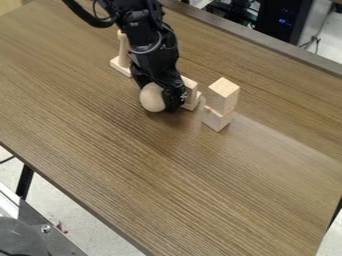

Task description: Put the ball on the cup

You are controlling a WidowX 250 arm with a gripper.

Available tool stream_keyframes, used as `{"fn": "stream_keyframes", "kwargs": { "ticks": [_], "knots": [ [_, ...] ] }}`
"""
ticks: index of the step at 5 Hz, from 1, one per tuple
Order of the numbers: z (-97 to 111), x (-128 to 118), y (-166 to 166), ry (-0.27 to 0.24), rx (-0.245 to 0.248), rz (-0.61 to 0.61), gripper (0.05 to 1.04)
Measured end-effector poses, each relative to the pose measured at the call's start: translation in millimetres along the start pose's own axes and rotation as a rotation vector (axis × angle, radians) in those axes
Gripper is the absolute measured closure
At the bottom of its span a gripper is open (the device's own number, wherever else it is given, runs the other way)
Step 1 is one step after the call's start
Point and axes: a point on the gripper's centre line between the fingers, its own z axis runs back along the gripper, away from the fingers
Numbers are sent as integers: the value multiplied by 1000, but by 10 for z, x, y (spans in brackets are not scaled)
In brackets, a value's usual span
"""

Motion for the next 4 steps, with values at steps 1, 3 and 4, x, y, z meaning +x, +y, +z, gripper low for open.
{"fn": "stream_keyframes", "kwargs": {
  "ticks": [1, 3, 4],
  "knots": [
    [-25, -19, -13, 7, -5, 4, 313],
    [6, -80, -52, 33, -53, 15, 313],
    [165, -43, -28, 25, -54, 10, 313]
  ]
}}
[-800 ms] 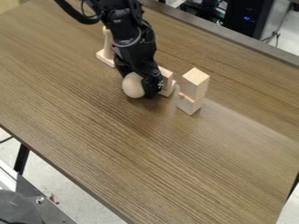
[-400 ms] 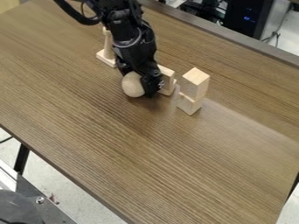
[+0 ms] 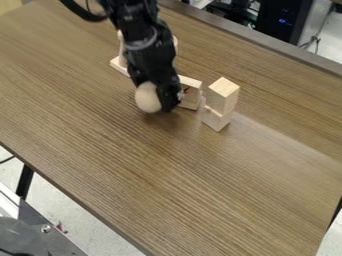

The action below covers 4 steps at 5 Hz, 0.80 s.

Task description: Put the ball on the cup

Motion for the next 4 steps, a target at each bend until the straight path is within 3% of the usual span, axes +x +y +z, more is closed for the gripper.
{"fn": "stream_keyframes", "kwargs": {
  "ticks": [1, 4],
  "knots": [
    [270, 108, 31, -35, 0, 11, 313],
    [591, 410, 175, -108, 70, 27, 313]
  ]
}}
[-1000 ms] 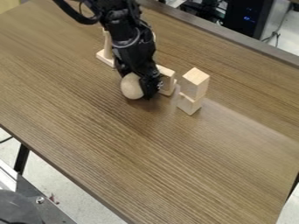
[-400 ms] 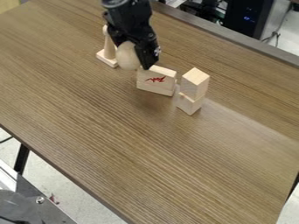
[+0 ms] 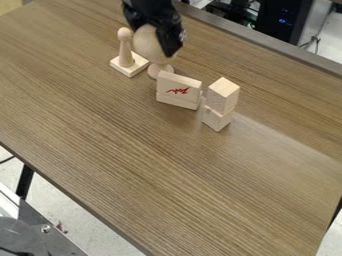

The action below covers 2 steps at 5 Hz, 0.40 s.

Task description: Put the ball on the cup

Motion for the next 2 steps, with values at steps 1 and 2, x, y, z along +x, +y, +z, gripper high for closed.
{"fn": "stream_keyframes", "kwargs": {
  "ticks": [1, 2],
  "knots": [
    [1, 104, 50, -16, 11, 1, 313],
    [-33, 225, 99, -32, 9, 8, 313]
  ]
}}
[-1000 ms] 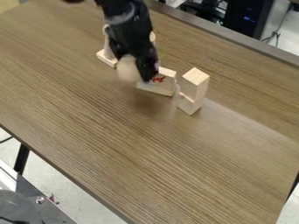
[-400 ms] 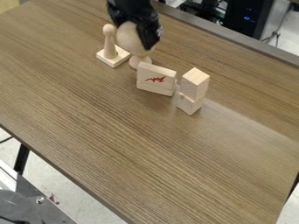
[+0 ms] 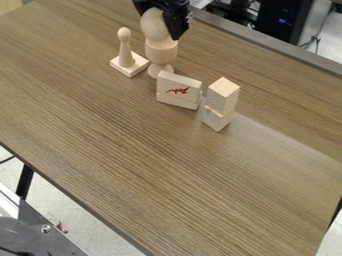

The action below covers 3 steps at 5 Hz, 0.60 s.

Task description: Put the ball on the cup

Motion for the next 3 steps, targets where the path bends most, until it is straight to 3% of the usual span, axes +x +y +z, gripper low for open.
{"fn": "stream_keyframes", "kwargs": {
  "ticks": [3],
  "knots": [
    [-285, 76, 166, 17, 13, 27, 313]
  ]
}}
